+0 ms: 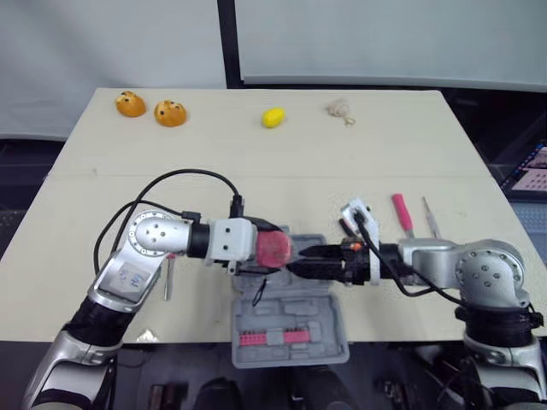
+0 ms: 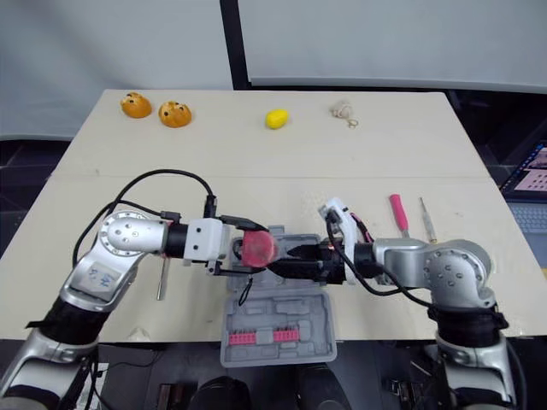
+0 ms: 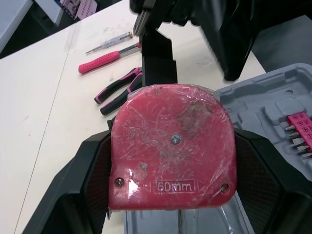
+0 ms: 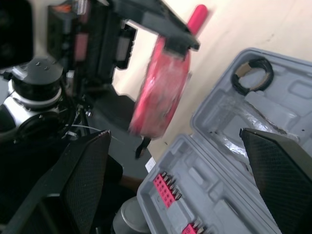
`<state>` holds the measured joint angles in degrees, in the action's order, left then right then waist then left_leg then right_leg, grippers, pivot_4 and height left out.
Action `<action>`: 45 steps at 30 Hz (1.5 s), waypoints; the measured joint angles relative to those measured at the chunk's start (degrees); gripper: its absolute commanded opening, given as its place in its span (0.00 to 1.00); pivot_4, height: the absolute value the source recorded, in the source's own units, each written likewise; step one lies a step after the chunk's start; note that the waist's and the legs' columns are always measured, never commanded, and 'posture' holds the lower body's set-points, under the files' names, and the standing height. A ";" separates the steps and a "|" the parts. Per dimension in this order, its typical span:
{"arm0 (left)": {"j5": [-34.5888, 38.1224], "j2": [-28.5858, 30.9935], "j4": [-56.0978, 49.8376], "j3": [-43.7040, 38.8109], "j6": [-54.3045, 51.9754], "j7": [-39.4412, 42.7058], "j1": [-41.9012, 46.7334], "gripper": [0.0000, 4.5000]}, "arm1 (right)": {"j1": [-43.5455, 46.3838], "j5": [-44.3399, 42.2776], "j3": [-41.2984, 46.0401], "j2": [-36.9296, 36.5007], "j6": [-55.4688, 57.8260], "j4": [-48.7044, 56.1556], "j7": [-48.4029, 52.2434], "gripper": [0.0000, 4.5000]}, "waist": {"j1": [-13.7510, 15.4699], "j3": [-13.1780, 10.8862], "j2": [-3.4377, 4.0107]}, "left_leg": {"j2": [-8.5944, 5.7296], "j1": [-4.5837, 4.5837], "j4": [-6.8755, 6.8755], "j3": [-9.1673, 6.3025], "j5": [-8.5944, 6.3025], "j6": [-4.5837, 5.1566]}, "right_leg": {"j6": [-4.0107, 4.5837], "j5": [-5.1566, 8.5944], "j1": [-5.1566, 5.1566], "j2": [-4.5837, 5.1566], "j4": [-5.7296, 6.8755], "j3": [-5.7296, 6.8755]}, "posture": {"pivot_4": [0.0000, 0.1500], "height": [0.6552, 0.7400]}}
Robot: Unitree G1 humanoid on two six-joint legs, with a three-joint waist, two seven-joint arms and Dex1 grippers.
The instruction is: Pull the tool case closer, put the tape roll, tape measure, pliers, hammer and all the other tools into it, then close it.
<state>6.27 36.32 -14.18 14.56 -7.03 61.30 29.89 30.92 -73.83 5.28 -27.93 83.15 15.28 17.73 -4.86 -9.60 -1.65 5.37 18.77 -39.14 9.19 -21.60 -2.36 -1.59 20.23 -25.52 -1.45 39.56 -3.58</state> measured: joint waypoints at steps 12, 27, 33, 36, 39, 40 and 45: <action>-1.76 -1.50 1.65 0.63 0.29 -0.05 2.17 0.66 | 2.20 -15.09 0.16 2.90 -1.20 -7.35 -14.28 1.00 | -0.08 0.00 0.01 | 0.02 0.09 -0.01 -0.04 0.00 0.00 | 0.00 0.00 -0.05 0.00 -0.02 0.04 | 1.00 1.00; -2.93 -2.61 2.98 1.34 0.76 -0.82 3.50 0.66 | 2.32 -22.07 -2.76 -1.15 -6.97 -9.79 -19.18 0.12 | 0.00 0.00 0.01 | 0.03 0.23 -0.01 -0.12 0.00 0.00 | 0.00 0.00 -0.13 0.00 -0.06 0.08 | 1.00 1.00; -2.69 -2.91 2.84 1.34 0.48 -1.12 3.56 0.89 | 2.09 -23.51 -3.53 -2.49 -8.24 -9.80 -19.22 0.12 | -0.03 0.00 0.01 | 0.04 0.29 -0.01 -0.14 0.00 0.00 | 0.00 0.00 -0.17 0.00 -0.07 0.09 | 1.00 1.00; 0.45 -2.34 2.90 1.02 -1.96 0.72 2.48 1.00 | 1.64 -26.36 -3.88 -4.97 -8.31 -8.30 -19.21 0.12 | -0.05 0.00 0.01 | 0.06 0.31 -0.01 -0.17 0.00 0.00 | 0.00 0.00 -0.18 0.00 -0.07 0.12 | 1.00 1.00; 7.49 0.55 1.19 -2.83 -6.62 4.05 -0.01 1.00 | -0.75 -30.16 -3.56 -10.72 -7.98 -6.73 -17.67 0.12 | -0.05 0.00 0.02 | 0.07 0.35 -0.01 -0.21 0.00 0.00 | 0.00 0.00 -0.19 0.01 -0.10 0.14 | 1.00 1.00; 11.16 2.61 0.21 -4.74 -9.10 6.02 -1.32 1.00 | -1.99 -31.01 -2.73 -13.44 -7.77 -6.70 -16.26 0.12 | -0.07 0.00 0.02 | 0.08 0.38 -0.01 -0.21 0.00 0.00 | 0.00 0.00 -0.20 0.01 -0.10 0.14 | 1.00 1.00; 21.94 12.19 -5.78 -11.09 -16.80 13.61 -8.28 1.00 | -8.41 -27.22 2.05 -25.41 -4.83 -7.92 -6.64 0.12 | 0.07 0.00 0.01 | 0.06 0.39 -0.03 -0.32 0.00 0.01 | -0.03 -0.02 -0.13 0.01 -0.21 0.15 | 1.00 1.00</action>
<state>28.22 48.51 -19.96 3.47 -23.83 74.91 21.61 22.52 -101.04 7.32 -53.34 78.32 7.36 11.09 -4.79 -9.60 -1.64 5.43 19.16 -39.17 8.87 -21.60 -2.35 -1.63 20.22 -25.65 -1.44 39.35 -3.43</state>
